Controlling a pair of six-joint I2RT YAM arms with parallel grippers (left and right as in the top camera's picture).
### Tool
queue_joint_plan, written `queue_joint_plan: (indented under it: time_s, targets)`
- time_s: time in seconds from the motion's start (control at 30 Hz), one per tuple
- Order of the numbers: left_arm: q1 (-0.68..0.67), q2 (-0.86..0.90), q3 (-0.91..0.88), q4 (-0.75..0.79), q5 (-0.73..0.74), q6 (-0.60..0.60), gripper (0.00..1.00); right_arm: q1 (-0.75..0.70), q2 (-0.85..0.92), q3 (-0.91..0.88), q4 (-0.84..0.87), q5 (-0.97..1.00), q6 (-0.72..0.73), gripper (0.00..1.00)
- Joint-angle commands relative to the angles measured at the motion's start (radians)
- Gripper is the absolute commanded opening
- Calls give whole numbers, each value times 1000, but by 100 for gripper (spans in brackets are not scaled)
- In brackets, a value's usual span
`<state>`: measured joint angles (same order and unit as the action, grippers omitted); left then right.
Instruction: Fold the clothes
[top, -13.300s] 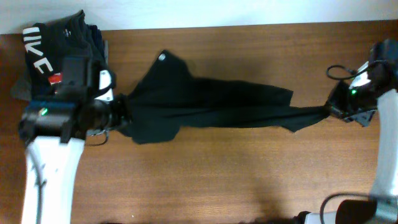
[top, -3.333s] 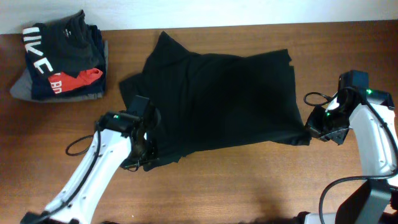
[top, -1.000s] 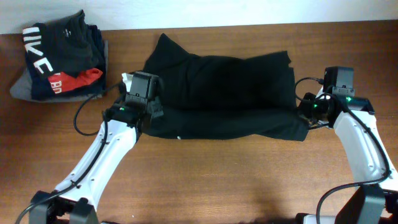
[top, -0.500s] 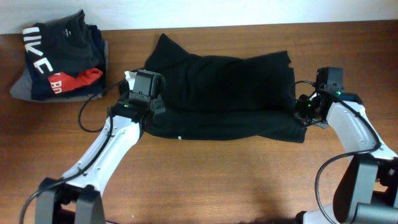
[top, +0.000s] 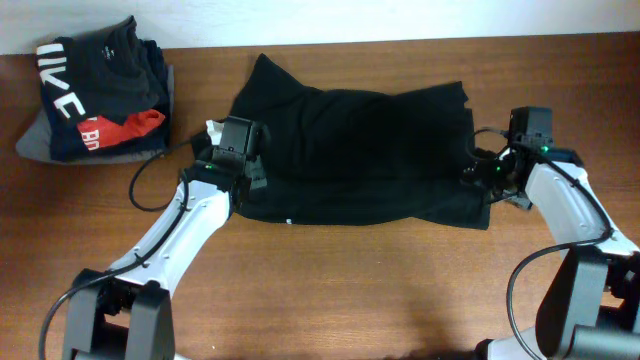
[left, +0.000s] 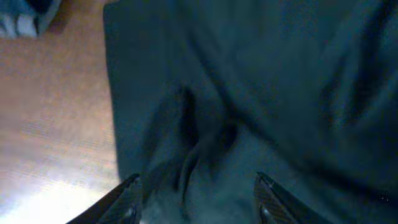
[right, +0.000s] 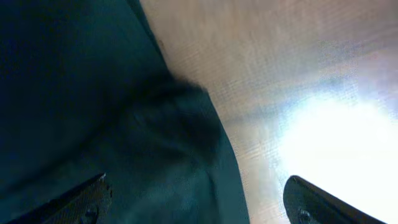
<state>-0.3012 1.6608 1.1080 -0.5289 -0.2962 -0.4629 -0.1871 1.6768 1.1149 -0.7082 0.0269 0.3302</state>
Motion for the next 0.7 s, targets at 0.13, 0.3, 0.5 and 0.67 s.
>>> queue_joint_plan:
  time_s: [0.13,0.3,0.5,0.67]
  targets:
    - [3,-20,50,-163,125,24,52,-9,3,112,-159,-78,-22,70]
    - [2,5,49,-179,237,24,15,-8,13,93,-201,-132,-64,8]
    - [2,72,49,-164,238,23,13,-8,40,41,-162,-132,-64,4]
    - [4,126,49,-156,226,24,13,-7,82,33,-148,-132,-64,4]
